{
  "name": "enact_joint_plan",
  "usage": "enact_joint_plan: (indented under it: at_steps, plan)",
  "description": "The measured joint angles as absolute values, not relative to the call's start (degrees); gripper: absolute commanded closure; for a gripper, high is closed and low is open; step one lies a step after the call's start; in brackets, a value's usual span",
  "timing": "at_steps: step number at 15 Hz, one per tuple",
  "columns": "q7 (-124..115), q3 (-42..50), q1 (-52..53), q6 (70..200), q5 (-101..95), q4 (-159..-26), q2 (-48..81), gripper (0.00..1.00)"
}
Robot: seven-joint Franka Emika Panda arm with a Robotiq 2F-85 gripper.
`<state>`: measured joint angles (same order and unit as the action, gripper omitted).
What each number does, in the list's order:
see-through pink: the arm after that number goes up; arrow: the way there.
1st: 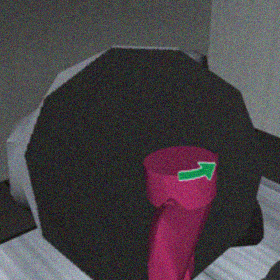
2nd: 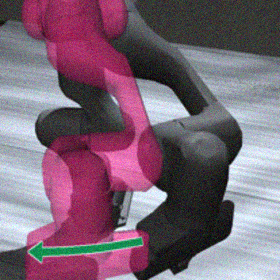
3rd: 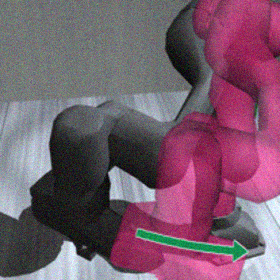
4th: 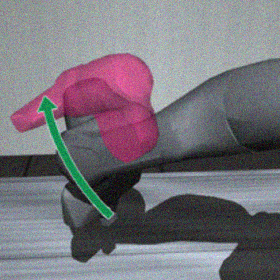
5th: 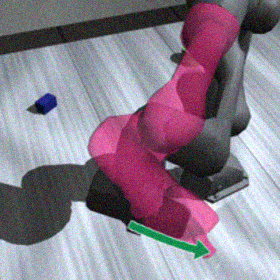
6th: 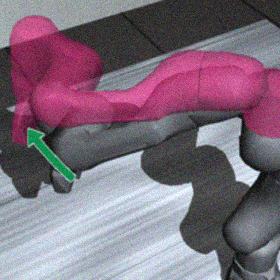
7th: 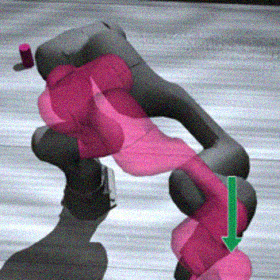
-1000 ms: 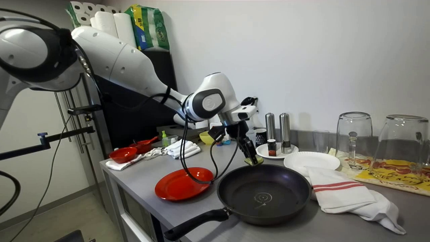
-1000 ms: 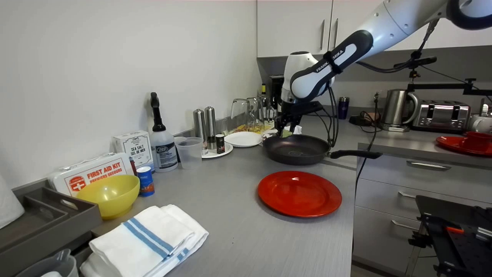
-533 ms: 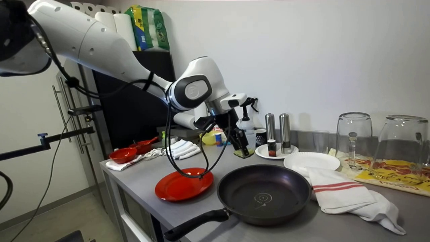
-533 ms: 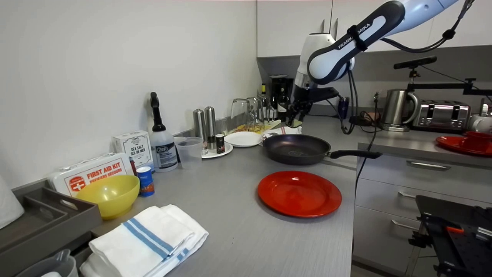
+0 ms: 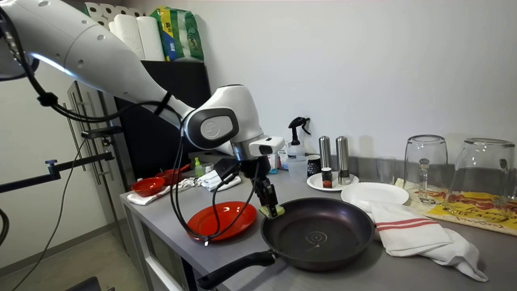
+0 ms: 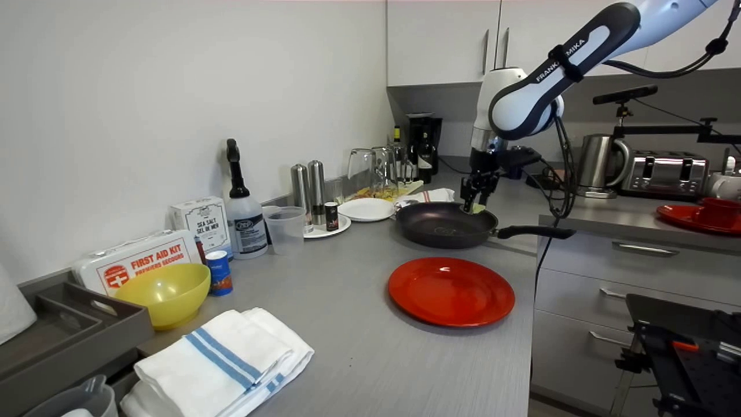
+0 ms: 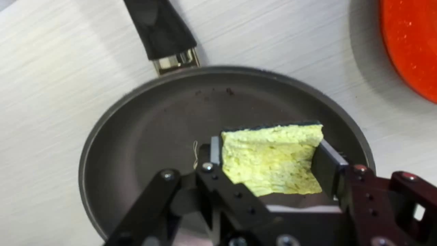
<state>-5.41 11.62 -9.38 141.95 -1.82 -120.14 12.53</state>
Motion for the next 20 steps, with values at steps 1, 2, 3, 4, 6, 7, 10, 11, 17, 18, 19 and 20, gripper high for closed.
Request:
enact_joint_plan:
  at_steps: [1, 2, 3, 4, 6, 7, 10, 11, 17, 18, 19, 20]
  plan:
    - [-5.4, 11.6, -9.4, 142.0, -1.6, -121.6, 12.1, 0.61]
    - [-5.4, 11.5, -9.4, 142.0, -1.5, -122.8, 11.8, 0.61]
    - [-5.4, 11.5, -9.4, 142.0, -1.5, -123.8, 11.4, 0.61]
    - [-5.4, 11.4, -9.4, 142.0, -1.4, -124.8, 11.0, 0.61]
    - [-5.4, 11.4, -9.4, 142.0, -1.4, -126.4, 10.1, 0.61]
    - [-5.4, 11.3, -9.4, 142.0, -1.4, -127.0, 9.7, 0.61]
    - [-5.4, 11.3, -9.4, 141.9, -1.4, -128.5, 8.6, 0.61]
    - [-5.4, 11.3, -9.3, 141.9, -1.5, -128.8, 8.4, 0.61]
    - [-4.0, 10.6, -9.2, 142.3, -1.6, -132.5, 6.2, 0.61]
    - [-3.5, 10.4, -9.2, 142.3, -1.7, -133.3, 5.8, 0.61]
    - [-3.1, 10.2, -9.2, 142.3, -1.7, -134.1, 5.5, 0.61]
    - [-2.6, 10.0, -9.1, 142.4, -1.7, -134.8, 5.2, 0.61]
